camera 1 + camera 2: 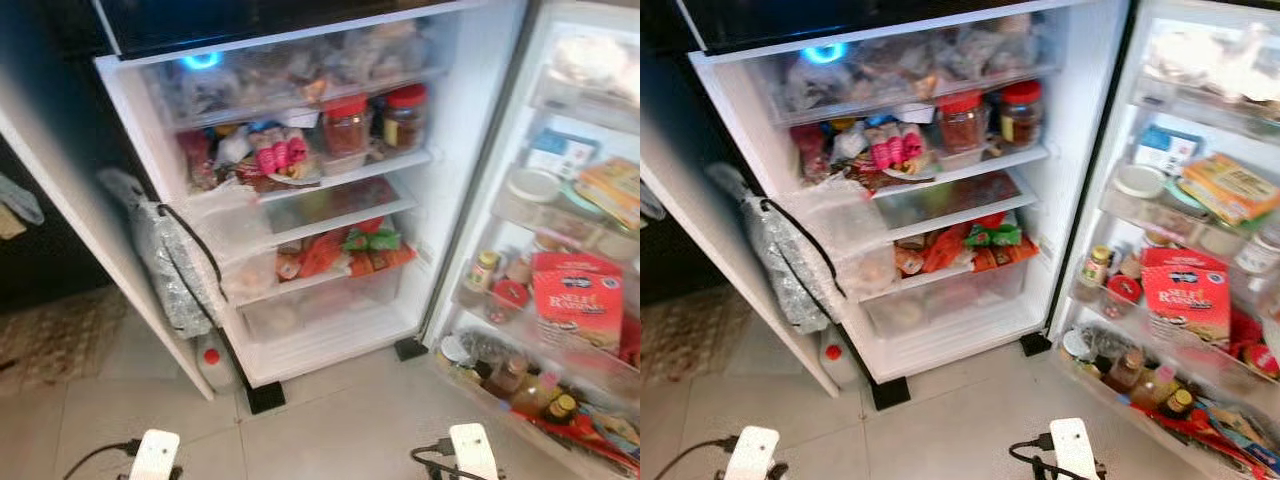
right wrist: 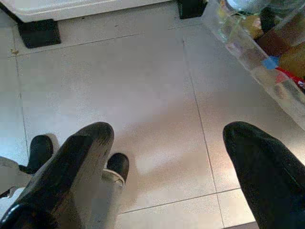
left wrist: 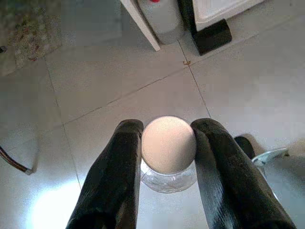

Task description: Restocking fridge

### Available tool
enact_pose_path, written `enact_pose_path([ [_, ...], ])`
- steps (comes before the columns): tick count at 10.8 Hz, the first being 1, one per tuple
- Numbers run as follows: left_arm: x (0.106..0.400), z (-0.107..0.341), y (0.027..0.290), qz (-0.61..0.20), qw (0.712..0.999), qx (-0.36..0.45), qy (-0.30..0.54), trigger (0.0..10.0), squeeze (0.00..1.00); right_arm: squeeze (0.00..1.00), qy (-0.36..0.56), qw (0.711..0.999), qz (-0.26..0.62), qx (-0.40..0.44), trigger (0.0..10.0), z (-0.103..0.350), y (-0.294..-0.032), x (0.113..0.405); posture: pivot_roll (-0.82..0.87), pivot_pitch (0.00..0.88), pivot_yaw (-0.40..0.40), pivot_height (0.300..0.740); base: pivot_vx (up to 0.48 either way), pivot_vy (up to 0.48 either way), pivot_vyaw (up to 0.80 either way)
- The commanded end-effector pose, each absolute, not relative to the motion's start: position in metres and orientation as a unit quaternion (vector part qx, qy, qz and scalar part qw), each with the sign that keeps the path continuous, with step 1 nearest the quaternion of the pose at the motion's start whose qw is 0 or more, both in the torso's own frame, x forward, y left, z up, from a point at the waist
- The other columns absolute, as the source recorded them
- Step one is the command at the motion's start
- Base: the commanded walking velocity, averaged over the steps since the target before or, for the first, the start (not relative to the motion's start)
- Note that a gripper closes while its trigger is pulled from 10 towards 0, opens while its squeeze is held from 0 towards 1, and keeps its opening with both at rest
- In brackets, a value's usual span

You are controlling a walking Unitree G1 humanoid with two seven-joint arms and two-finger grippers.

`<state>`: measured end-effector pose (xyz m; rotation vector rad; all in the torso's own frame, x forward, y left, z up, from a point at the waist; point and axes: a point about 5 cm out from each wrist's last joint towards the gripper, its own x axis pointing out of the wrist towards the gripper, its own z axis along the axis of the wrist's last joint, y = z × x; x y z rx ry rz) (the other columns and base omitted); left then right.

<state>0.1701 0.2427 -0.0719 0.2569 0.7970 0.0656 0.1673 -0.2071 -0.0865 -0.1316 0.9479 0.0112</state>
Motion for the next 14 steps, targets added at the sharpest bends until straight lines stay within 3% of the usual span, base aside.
enact_pose_path([
  [1, 0.171, -0.071, 0.244, 0.038, 0.917, 0.116, 0.380, 10.0, 0.00, 0.00, 0.467, 0.882, 0.013, -0.057, 10.0, -0.089, -0.201, 0.165, -0.08, 0.000, 0.063, 0.740, 0.000, 0.000, 0.00],
  [5, 0.171, -0.072, 0.244, 0.022, 0.913, 0.112, 0.390, 10.0, 0.00, 0.00, 0.490, 0.870, 0.005, -0.054, 10.0, -0.094, -0.203, 0.153, -0.10, 0.000, 0.075, 0.740, 0.000, 0.000, 0.00],
  [14, 0.168, -0.073, 0.245, 0.013, 0.909, 0.120, 0.400, 10.0, 0.00, 0.00, 0.517, 0.854, 0.003, -0.060, 10.0, -0.099, -0.213, 0.135, -0.09, 0.000, 0.079, 0.740, 0.275, 0.000, 0.00],
])
